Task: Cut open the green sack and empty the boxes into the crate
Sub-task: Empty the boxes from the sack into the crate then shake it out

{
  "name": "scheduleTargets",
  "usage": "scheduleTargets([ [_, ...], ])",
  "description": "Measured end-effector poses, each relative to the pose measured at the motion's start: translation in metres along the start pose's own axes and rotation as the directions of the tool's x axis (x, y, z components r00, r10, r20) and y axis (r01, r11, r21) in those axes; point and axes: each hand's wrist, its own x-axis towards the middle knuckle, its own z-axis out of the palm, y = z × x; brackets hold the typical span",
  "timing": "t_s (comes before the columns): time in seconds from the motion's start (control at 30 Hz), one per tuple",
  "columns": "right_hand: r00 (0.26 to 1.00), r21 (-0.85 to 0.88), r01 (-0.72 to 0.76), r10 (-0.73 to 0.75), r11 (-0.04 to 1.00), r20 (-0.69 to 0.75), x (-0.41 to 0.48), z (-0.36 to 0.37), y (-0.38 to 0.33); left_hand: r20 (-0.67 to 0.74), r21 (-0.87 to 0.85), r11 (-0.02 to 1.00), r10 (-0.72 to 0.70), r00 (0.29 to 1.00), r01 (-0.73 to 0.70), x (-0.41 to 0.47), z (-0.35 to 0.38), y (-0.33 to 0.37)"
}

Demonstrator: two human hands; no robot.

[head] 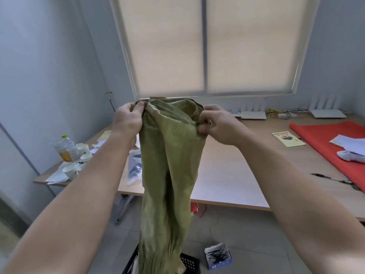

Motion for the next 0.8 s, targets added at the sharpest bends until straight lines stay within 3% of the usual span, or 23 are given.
scheduleTargets([
  [0.07,0.975,0.473,-0.05,0.146,0.879,-0.169,-0.001,-0.002,0.013,-0.026,-0.059,0.998,-0.004,1.0,0.003,0.002,-0.012,-0.001],
  [0.13,0.938,0.729,-0.048,0.281,0.683,-0.201,-0.003,0.0,0.024,0.021,-0.049,0.998,0.03,0.999,-0.029,0.0,-0.018,-0.004],
  [0.3,0.832,0.923,0.021,0.505,0.384,-0.229,0.001,0.021,0.025,0.139,0.173,0.975,0.113,0.984,-0.136,-0.003,-0.018,-0.014],
  [0.37,0.857,0.952,0.002,0.49,0.305,-0.159,0.0,0.029,0.027,0.09,0.139,0.987,0.072,0.993,-0.084,-0.005,-0.013,-0.011],
  [0.47,0.953,0.944,-0.134,0.299,0.301,0.04,-0.006,0.04,0.04,0.019,-0.102,0.995,-0.019,1.0,0.021,-0.003,-0.005,-0.005],
  [0.57,0.96,0.875,-0.256,0.215,0.41,0.18,-0.012,0.052,0.044,0.056,-0.251,0.963,-0.089,0.994,0.1,-0.002,-0.003,-0.002],
  [0.67,0.948,0.843,-0.29,0.256,0.454,0.189,-0.012,0.061,0.041,0.067,-0.303,0.939,-0.147,0.987,0.16,0.002,-0.003,-0.008],
  [0.8,0.914,0.873,-0.289,0.384,0.392,0.13,-0.006,0.06,0.034,0.066,-0.267,0.909,-0.313,0.947,0.319,0.006,-0.012,-0.021],
])
